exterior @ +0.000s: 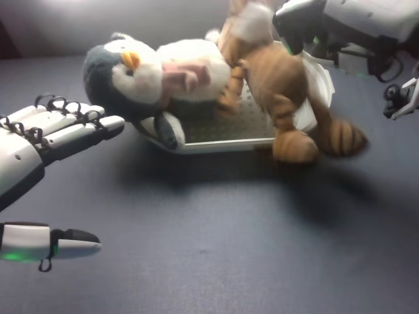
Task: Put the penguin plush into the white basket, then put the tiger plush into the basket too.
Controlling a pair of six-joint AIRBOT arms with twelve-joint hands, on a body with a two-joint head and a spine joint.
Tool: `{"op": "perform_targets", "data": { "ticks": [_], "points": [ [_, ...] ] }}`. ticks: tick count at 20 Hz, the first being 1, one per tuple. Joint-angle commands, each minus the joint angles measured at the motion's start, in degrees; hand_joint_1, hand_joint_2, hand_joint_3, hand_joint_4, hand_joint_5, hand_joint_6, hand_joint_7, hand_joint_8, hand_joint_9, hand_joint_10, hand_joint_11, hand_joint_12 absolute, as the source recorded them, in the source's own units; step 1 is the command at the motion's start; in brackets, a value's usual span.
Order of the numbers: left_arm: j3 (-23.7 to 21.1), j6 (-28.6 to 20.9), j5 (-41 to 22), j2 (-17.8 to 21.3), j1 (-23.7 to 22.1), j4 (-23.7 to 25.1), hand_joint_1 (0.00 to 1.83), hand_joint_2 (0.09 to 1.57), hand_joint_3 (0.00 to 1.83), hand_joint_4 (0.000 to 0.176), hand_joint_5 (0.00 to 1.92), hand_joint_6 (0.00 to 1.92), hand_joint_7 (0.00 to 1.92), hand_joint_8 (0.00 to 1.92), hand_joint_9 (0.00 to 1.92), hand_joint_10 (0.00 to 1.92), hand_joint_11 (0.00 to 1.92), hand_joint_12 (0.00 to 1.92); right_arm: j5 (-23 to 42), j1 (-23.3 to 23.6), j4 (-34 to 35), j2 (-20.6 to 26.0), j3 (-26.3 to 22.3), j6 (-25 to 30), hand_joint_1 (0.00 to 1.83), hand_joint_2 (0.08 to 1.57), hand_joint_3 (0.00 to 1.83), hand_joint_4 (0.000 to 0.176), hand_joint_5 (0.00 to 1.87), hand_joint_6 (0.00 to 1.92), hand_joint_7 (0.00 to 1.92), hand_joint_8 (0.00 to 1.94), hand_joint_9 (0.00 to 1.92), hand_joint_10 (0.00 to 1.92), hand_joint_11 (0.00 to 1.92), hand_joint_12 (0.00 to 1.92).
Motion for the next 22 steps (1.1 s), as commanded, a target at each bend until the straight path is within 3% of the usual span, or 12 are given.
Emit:
{"op": "perform_targets", "data": {
  "ticks": [1, 2, 3, 5, 6, 10, 13, 14, 16, 19, 20, 22],
  "points": [
    [0.16, -0.37, -6.21, 0.00, -0.59, -0.22, 0.72, 0.87, 0.00, 0.091, 0.21, 0.00, 0.16, 0.00, 0.14, 0.00, 0.10, 0.16, 3.14, 1.55, 1.67, -0.18, 0.99, -0.67, 1.41, 1.15, 0.00, 0.000, 0.65, 0.86, 0.85, 1.23, 0.71, 0.97, 0.60, 1.22],
    [0.22, -0.49, -6.14, -0.14, -0.68, -0.06, 0.72, 0.87, 0.00, 0.091, 0.21, 0.00, 0.16, 0.00, 0.14, 0.00, 0.09, 0.16, 2.12, 1.91, 1.68, -0.27, 1.36, -1.16, 1.36, 1.15, 0.00, 0.000, 0.73, 0.54, 0.87, 1.18, 0.77, 0.68, 0.61, 1.04],
    [0.22, -0.57, -6.14, -0.20, -0.70, 0.02, 0.73, 0.87, 0.00, 0.073, 0.21, 0.00, 0.17, 0.00, 0.15, 0.00, 0.10, 0.16, 1.85, 1.96, 1.70, -0.26, 1.36, -1.19, 1.00, 1.01, 0.00, 0.088, 0.35, 0.15, 0.38, 0.40, 0.39, 0.25, 0.17, 0.77],
    [0.18, -0.70, -6.20, -0.25, -0.69, 0.00, 0.73, 0.88, 0.00, 0.088, 0.21, 0.00, 0.17, 0.00, 0.14, 0.00, 0.10, 0.16, 2.45, 1.95, 1.70, -0.25, -0.25, -1.19, 0.79, 0.97, 0.00, 0.165, 0.14, 0.01, 0.16, 0.03, 0.17, 0.02, 0.01, 0.51],
    [0.19, -0.85, -6.22, -0.27, -0.68, -0.03, 0.74, 0.88, 0.00, 0.081, 0.21, 0.00, 0.16, 0.00, 0.14, 0.00, 0.09, 0.16, 3.27, 1.95, 1.70, -0.25, -0.91, -1.19, 0.65, 1.01, 0.01, 0.174, 0.09, 0.00, 0.11, 0.01, 0.11, 0.00, 0.00, 0.34],
    [0.10, -1.21, -7.55, -0.25, -0.44, -0.57, 0.73, 0.89, 0.00, 0.078, 0.20, 0.00, 0.15, 0.00, 0.12, 0.00, 0.07, 0.15, 9.22, 0.79, 2.14, 3.00, -5.64, -1.18, 0.51, 1.08, 0.01, 0.148, 0.05, 0.00, 0.07, 0.00, 0.02, 0.01, 0.00, 0.05],
    [0.10, -1.21, -9.92, -0.23, -0.27, -1.78, 0.74, 0.89, 0.00, 0.104, 0.18, 0.00, 0.16, 0.01, 0.15, 0.01, 0.13, 0.18, 16.00, -3.43, 3.83, 7.80, -10.25, -1.17, 0.48, 1.10, 0.01, 0.169, 0.04, 0.00, 0.06, 0.00, 0.00, 0.00, 0.00, 0.00],
    [0.08, -1.21, -11.08, -0.20, -0.09, -2.31, 0.76, 0.89, 0.00, 0.107, 0.17, 0.00, 0.15, 0.00, 0.12, 0.00, 0.11, 0.16, 18.55, -5.04, 4.72, 9.20, -11.57, -1.17, 0.55, 1.11, 0.01, 0.121, 0.09, 0.02, 0.10, 0.01, 0.04, 0.01, 0.03, 0.01],
    [-0.12, -1.21, -13.63, 0.04, 0.17, -3.20, 0.78, 0.92, 0.01, 0.103, 0.16, 0.00, 0.10, 0.00, 0.05, 0.00, 0.04, 0.13, 23.69, -8.32, 6.52, 11.65, -14.04, -1.15, 0.63, 1.11, 0.00, 0.093, 0.10, 0.01, 0.09, 0.00, 0.03, 0.01, 0.01, 0.00],
    [-0.44, -1.21, -17.77, 0.31, 0.48, -4.23, 0.78, 0.92, 0.00, 0.123, 0.15, 0.00, 0.09, 0.00, 0.02, 0.00, 0.00, 0.06, 31.74, -13.79, 9.41, 14.89, -17.45, -0.82, 0.65, 1.07, 0.00, 0.112, 0.09, 0.00, 0.07, 0.00, 0.02, 0.00, 0.00, 0.00],
    [-0.57, -1.21, -19.42, 0.33, 0.60, -4.65, 0.81, 0.90, 0.00, 0.146, 0.13, 0.00, 0.07, 0.00, 0.03, 0.01, 0.00, 0.05, 35.02, -16.15, 11.10, 15.96, -18.63, -0.76, 0.78, 1.07, 0.00, 0.075, 0.13, 0.01, 0.14, 0.01, 0.07, 0.01, 0.03, 0.01],
    [-0.70, -1.43, -21.76, 0.25, 0.69, -5.06, 0.87, 0.88, 0.00, 0.132, 0.17, 0.00, 0.12, 0.01, 0.06, 0.00, 0.02, 0.06, 40.77, -20.50, 14.41, 17.49, -20.28, -0.19, 0.82, 1.09, 0.01, 0.093, 0.14, 0.00, 0.13, 0.00, 0.05, 0.00, 0.01, 0.00]
  ]
}}
